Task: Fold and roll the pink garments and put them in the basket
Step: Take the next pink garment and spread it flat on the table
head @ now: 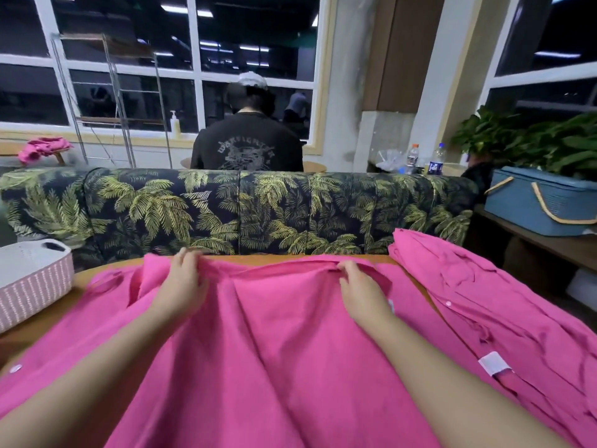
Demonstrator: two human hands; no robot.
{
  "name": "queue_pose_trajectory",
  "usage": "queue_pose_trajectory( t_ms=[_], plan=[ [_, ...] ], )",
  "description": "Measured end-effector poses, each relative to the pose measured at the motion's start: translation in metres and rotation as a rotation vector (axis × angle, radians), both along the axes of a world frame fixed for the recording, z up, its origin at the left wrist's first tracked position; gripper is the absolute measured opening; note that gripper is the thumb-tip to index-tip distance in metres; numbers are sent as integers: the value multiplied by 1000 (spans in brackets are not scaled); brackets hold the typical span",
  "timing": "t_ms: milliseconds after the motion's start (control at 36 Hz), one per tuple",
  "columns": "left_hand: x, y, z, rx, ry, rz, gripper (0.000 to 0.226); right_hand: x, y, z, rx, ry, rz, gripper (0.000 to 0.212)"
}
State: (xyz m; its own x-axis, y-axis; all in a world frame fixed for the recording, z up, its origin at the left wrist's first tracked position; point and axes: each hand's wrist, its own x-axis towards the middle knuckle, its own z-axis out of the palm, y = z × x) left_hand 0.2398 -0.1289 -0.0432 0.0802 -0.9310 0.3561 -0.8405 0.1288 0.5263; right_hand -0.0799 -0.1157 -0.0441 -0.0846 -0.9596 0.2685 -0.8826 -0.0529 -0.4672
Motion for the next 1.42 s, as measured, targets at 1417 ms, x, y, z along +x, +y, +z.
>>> queue_pose_trajectory(
  t_ms=[1417],
  plan=[
    [-200,-131,34,36,361,-163,7,-152,-68,44,-102,-257,-271,22]
  ],
)
